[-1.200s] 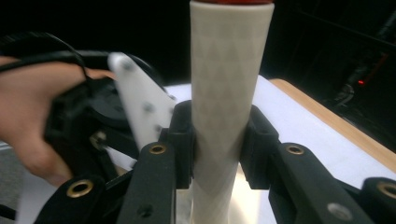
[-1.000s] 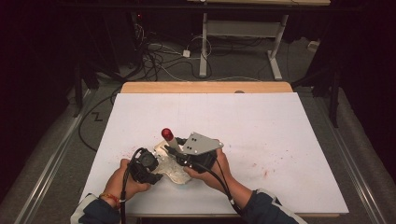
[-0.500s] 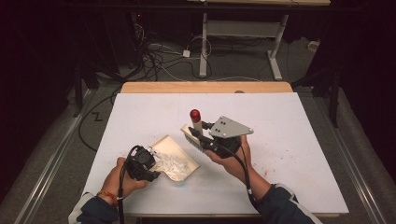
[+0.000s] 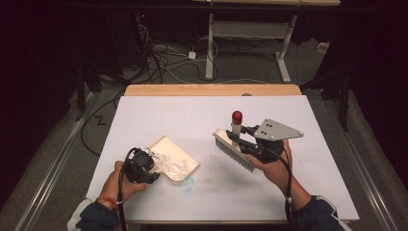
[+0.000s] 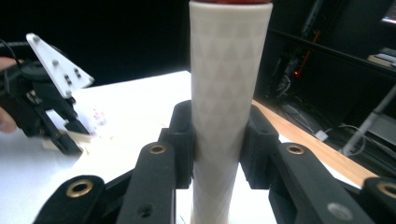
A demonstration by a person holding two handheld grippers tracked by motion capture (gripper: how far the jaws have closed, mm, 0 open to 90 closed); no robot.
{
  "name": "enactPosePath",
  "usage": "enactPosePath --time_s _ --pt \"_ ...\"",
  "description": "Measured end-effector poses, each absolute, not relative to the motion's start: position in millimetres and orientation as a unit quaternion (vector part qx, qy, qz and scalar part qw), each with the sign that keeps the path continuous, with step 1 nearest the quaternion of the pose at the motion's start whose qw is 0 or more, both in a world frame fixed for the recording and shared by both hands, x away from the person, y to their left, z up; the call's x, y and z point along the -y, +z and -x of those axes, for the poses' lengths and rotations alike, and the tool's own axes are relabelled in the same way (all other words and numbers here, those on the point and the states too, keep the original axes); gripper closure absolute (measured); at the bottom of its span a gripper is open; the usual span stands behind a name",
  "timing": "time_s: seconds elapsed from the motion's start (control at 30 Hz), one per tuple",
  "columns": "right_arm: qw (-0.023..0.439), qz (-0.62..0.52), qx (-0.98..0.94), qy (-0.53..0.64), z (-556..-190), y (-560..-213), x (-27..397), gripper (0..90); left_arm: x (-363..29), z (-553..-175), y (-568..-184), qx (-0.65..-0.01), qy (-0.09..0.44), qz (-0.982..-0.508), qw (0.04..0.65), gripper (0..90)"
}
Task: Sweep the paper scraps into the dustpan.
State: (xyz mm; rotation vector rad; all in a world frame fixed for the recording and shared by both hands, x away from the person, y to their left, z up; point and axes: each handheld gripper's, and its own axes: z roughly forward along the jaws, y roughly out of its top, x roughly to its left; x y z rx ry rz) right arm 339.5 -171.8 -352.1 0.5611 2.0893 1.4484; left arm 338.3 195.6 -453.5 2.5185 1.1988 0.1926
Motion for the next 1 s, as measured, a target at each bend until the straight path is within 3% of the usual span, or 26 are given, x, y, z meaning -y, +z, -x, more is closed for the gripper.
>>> enactPosePath --time_s 0.67,1.0 --pt "0.249 -0.221 -0.788 0.518 -313.7 -348.3 263.0 70.3 -212.3 -343.3 -456.6 -0.473 0.089 -0.855 0.191 63.4" --pt "0.211 -0.232 -0.799 0.513 -300.2 -358.0 291.3 70.3 -212.2 -351.1 -457.7 -0.489 0.104 -0.842 0.202 63.4"
